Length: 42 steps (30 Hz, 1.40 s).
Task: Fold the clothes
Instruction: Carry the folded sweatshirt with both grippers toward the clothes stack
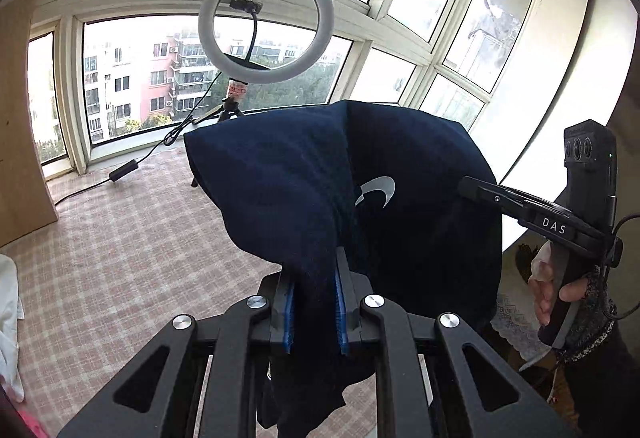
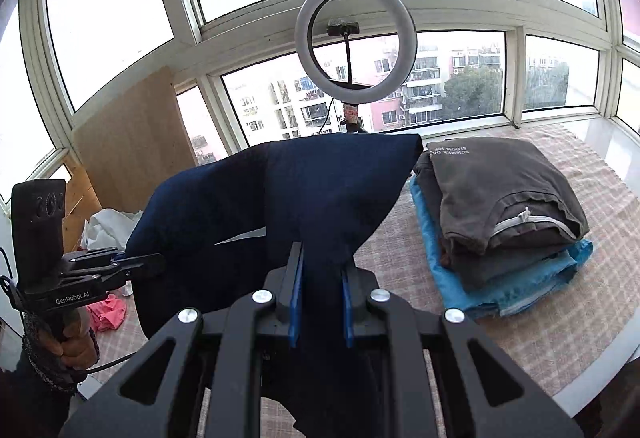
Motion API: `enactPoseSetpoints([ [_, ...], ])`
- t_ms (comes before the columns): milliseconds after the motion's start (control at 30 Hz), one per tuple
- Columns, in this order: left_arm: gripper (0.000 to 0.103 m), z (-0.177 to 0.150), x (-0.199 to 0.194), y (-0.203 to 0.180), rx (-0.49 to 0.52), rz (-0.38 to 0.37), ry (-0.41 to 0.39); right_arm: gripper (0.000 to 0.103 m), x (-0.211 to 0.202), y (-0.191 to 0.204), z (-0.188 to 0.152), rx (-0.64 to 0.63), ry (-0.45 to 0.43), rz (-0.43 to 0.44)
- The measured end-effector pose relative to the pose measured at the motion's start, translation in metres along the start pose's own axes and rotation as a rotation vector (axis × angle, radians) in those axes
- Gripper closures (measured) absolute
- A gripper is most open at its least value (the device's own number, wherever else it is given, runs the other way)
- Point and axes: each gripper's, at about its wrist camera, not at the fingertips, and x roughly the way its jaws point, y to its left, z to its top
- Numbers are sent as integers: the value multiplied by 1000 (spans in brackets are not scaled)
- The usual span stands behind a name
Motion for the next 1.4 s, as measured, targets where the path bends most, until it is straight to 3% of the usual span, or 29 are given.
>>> enactPoseSetpoints([
  [167, 89, 59, 65, -62, 57, -12, -10, 88, -17, -89, 44, -14, -14, -66],
  [333, 89, 114, 140, -99, 63, 3, 17, 88, 8, -180, 91, -38, 35, -107],
  [533, 89, 154, 219, -104, 34, 52, 83, 88, 75, -257, 135, -73, 119, -131],
  [700, 89, 161, 268, -89, 3, 109, 132, 88, 140, -299, 149, -117, 195, -153],
  [833, 89, 149, 288, -66, -22, 168, 158, 88, 189, -327, 144, -144, 273, -162],
  [967, 85, 136, 309, -36, -75, 177, 221, 84, 240, -347, 124, -173, 382, -139],
  [1033, 81, 137, 305, -27, -92, 170, 225, 79, 247, -353, 119, -168, 391, -117],
  [1200, 85, 150, 261, -31, -31, 249, 155, 75, 206, -366, 134, -148, 291, -109],
  [1300, 85, 167, 253, -41, 21, 255, 101, 75, 176, -373, 150, -105, 178, -147],
  [1400, 85, 180, 279, -47, 45, 259, 108, 75, 183, -371, 166, -33, 149, -35],
])
